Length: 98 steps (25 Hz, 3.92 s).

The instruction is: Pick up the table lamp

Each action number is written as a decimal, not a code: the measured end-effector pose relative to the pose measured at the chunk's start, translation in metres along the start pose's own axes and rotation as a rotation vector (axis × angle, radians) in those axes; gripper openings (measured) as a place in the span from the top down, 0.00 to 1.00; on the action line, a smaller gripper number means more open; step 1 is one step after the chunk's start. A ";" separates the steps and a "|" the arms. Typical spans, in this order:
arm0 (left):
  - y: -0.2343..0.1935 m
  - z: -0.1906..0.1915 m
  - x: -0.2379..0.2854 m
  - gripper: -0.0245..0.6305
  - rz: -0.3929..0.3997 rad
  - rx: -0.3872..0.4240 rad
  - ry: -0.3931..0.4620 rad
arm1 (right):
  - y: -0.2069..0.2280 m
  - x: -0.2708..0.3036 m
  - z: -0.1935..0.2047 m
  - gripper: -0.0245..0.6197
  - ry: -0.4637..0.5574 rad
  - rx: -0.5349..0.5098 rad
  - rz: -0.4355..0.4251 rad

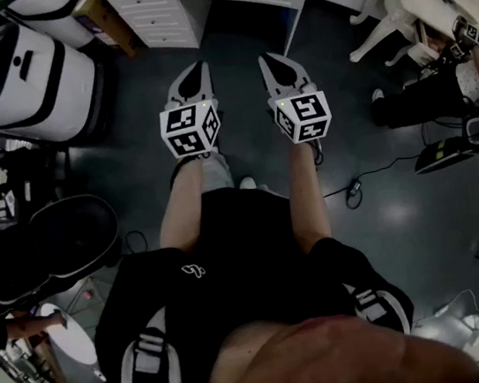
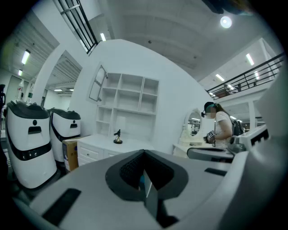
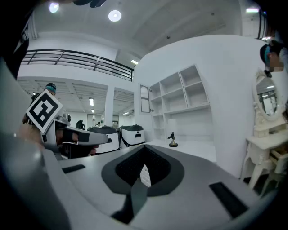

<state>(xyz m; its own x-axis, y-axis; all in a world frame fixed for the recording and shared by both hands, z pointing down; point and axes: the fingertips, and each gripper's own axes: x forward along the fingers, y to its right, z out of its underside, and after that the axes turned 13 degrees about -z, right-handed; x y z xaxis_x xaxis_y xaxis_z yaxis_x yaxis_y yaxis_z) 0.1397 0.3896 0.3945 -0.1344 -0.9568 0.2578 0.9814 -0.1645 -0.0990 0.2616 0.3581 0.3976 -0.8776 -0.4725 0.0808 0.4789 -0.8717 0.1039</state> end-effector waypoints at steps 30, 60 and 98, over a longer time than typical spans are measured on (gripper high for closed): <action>-0.149 -0.015 0.269 0.95 -0.003 -0.088 -0.174 | 0.121 0.283 0.025 0.93 -0.107 0.134 -0.012; -0.138 -0.085 0.501 0.95 -0.012 0.063 -0.185 | 0.331 0.442 -0.026 0.93 -0.034 0.168 -0.051; -0.206 -0.054 0.703 0.95 0.022 0.090 -0.382 | 0.474 0.622 0.070 0.77 -0.106 0.120 -0.033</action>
<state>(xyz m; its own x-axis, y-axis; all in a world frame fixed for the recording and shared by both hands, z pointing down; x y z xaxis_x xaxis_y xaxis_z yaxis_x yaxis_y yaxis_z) -0.1643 -0.2625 0.5441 -0.0687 -0.7990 0.5974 0.9939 -0.1069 -0.0287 -0.0556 -0.3402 0.5661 -0.8887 -0.4222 0.1784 0.4546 -0.8618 0.2249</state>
